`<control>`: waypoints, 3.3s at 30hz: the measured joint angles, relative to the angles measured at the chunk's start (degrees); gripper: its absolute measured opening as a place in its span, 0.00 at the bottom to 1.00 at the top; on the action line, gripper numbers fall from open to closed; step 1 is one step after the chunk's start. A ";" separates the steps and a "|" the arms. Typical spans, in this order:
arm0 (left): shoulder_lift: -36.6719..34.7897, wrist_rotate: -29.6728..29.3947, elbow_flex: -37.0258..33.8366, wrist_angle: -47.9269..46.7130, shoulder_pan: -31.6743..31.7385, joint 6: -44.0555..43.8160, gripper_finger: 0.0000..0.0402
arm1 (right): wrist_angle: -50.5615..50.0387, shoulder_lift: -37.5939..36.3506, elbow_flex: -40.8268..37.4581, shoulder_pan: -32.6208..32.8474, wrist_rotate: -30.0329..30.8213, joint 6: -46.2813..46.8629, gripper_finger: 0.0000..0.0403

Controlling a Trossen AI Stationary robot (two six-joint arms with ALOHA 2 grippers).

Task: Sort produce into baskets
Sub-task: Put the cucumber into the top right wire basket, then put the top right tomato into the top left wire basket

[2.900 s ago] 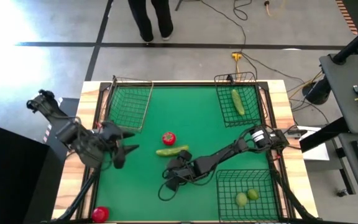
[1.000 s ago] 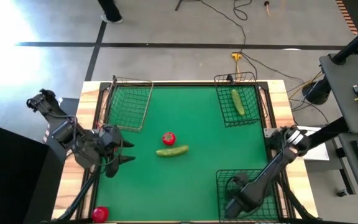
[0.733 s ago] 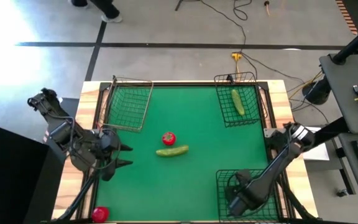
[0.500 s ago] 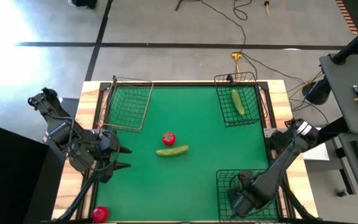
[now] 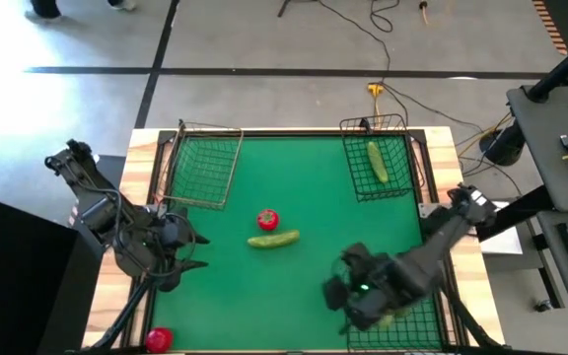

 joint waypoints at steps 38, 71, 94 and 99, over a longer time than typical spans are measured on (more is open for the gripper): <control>2.06 -22.70 -2.40 -16.28 4.19 -15.30 0.61 | 13.29 31.04 7.45 -32.89 -25.25 -95.92 0.33; -0.70 -14.74 -3.75 -16.79 26.03 4.06 0.61 | 3.89 -30.87 -41.21 -70.79 -7.21 -55.54 0.32; -0.53 -9.30 -6.01 -11.34 26.03 4.39 0.61 | 15.20 -13.80 -52.36 -79.98 -16.44 -61.67 0.44; -0.53 -9.32 -6.01 -11.32 26.03 4.83 0.61 | 15.09 -14.26 -51.40 -79.98 -16.44 -61.83 0.56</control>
